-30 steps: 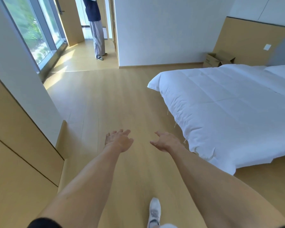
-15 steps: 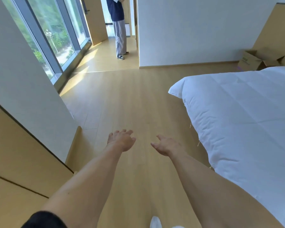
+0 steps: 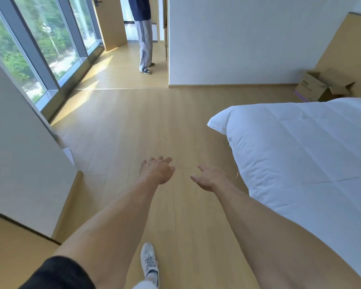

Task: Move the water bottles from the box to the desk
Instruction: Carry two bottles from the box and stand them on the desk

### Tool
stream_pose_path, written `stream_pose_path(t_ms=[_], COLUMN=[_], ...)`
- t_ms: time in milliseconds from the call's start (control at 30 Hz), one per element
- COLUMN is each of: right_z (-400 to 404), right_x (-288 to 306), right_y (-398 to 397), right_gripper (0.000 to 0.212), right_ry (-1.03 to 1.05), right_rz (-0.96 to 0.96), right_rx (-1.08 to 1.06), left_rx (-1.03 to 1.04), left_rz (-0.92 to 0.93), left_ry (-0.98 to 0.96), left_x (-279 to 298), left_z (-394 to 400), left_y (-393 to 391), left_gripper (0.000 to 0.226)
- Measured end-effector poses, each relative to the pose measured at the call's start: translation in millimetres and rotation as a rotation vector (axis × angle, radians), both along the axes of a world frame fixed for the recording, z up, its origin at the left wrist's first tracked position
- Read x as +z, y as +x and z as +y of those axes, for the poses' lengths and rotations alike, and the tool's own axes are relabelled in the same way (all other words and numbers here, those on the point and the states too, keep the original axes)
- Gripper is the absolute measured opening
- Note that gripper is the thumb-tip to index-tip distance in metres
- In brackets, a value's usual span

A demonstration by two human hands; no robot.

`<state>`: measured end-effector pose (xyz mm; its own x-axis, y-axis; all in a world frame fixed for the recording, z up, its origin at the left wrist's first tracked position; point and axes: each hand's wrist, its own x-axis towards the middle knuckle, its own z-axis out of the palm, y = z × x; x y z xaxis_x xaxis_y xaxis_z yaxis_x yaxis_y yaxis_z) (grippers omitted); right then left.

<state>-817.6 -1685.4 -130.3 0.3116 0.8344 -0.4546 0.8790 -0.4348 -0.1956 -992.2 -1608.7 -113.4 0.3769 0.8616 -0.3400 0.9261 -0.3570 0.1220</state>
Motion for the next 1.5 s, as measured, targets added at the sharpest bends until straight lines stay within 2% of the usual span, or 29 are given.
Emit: stream_pose_path(t_ms=[433, 733, 1233, 1500], right_z=[229.4, 334.5, 558.2, 650.5], right_x=[20.4, 16.3, 0.2, 1.7], right_y=[22.4, 43.5, 174.8, 247.6], right_gripper=[0.064, 0.065, 0.063, 0.065], right_ry=[0.043, 0.022, 0.0, -0.017], right_rz=[-0.03, -0.022, 0.047, 0.03], right_rx=[-0.106, -0.113, -0.074, -0.066], left_rx=[-0.086, -0.122, -0.063, -0.097], left_rz=[-0.03, -0.006, 0.071, 0.067], left_ry=[-0.024, -0.042, 0.019, 0.033], left_x=[-6.6, -19.0, -7.0, -0.8], left_z=[250.1, 355.1, 579.7, 667.1], left_y=[34.2, 61.8, 182.7, 264.6], left_gripper=[0.053, 0.054, 0.053, 0.053])
